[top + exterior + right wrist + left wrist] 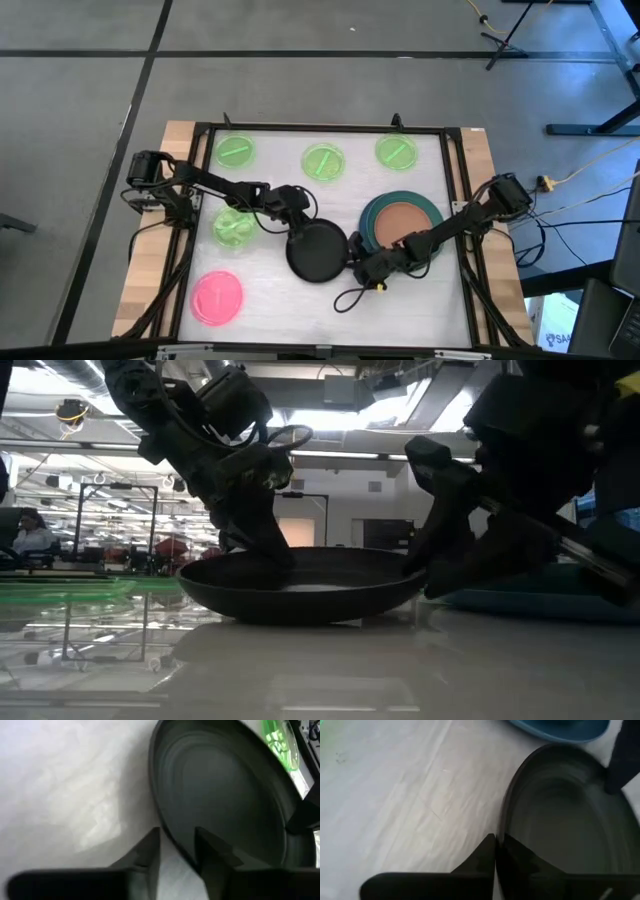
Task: Stack plastic plates
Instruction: Stack the black plate into the orange plate
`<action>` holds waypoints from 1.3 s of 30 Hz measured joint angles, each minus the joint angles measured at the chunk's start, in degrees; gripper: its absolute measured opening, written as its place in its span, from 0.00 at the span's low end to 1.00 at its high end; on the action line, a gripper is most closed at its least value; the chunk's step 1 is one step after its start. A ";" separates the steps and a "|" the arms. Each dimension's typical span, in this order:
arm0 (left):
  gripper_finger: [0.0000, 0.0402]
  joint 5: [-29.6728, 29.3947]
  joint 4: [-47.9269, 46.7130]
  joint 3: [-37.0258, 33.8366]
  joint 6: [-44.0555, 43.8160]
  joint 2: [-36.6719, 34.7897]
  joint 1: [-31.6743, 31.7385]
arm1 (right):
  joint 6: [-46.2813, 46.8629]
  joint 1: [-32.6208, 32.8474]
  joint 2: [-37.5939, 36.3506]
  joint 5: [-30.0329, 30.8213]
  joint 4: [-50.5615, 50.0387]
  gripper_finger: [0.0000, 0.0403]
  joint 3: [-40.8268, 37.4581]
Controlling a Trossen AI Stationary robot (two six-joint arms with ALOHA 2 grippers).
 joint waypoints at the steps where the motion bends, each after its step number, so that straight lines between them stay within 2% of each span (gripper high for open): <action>1: 0.07 0.09 0.06 0.00 -0.26 0.00 0.00 | -0.60 -0.29 0.00 -0.10 -0.19 0.20 0.00; 4: 0.12 0.11 0.03 0.00 -0.42 0.00 0.00 | -2.17 -0.62 0.02 -0.54 -0.97 0.07 -0.02; 6: 0.16 0.68 0.03 0.00 -0.44 0.00 0.04 | -2.70 -0.62 0.02 -0.81 -1.00 0.02 -0.04; 10: 0.24 3.74 -0.55 0.00 -0.01 -0.51 0.48 | -3.75 -0.42 0.02 -0.79 -0.55 0.03 -0.04; 12: 0.28 5.75 -1.86 -0.02 0.00 -2.26 1.01 | -4.25 -0.42 0.02 0.00 -1.13 0.01 0.25; 14: 0.30 5.33 -3.83 0.00 0.10 -5.11 1.07 | -4.30 -0.43 -0.46 1.29 -1.99 0.01 0.79; 20: 0.33 -2.82 -8.14 0.00 3.86 -15.56 -1.43 | -3.76 2.11 -4.25 5.80 -7.04 0.00 3.00; 26: 0.33 -15.71 -7.35 0.07 8.28 -19.71 -5.90 | -0.43 7.50 -11.39 14.31 -12.48 0.00 3.78; 30: 0.33 -20.82 -7.79 0.02 9.05 -19.27 -7.02 | 7.62 11.16 -18.48 17.57 -22.02 0.00 3.78; 35: 0.33 -21.54 -6.86 0.00 8.77 -18.20 -7.41 | 26.80 15.53 -26.78 18.04 -38.24 0.00 3.82; 39: 0.33 -21.53 -4.63 -0.01 8.65 -17.20 -8.18 | 44.57 18.49 -31.77 11.20 -50.89 0.00 3.81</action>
